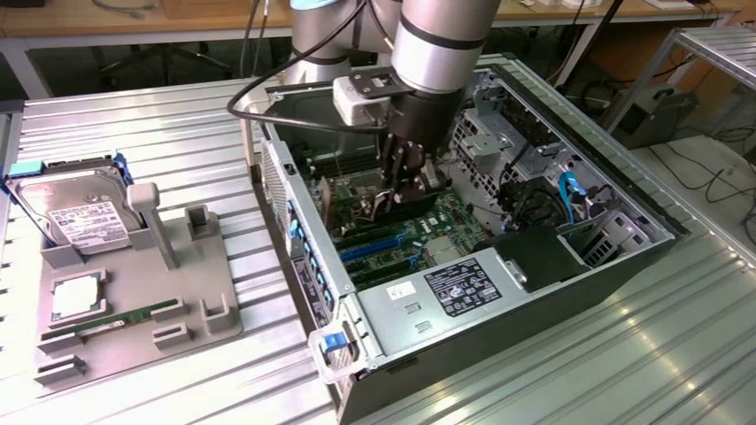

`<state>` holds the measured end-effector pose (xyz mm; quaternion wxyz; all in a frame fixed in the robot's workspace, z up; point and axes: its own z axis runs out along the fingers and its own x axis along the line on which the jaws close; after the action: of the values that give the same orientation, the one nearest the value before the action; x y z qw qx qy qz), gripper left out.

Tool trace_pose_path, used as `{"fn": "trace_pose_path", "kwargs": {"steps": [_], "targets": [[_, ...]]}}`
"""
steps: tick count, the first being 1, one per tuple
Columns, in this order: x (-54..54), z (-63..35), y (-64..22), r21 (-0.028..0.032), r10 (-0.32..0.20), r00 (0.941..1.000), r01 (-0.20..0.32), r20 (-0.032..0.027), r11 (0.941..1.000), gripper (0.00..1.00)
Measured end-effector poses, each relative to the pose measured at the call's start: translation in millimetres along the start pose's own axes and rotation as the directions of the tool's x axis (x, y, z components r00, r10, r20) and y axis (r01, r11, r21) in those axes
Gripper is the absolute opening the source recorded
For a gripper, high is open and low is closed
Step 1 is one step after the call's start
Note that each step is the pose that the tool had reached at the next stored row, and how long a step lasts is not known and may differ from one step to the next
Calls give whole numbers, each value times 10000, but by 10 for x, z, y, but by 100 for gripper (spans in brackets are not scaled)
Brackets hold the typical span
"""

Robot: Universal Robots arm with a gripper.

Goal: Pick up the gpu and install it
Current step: 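Insert the gpu into the slot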

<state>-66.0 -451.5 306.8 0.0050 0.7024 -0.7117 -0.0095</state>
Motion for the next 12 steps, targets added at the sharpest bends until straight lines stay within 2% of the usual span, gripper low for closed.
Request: {"fn": "trace_pose_path", "kwargs": {"steps": [12], "targets": [[20,157,44,-1,-135,9999,135,-18,9999,26]]}}
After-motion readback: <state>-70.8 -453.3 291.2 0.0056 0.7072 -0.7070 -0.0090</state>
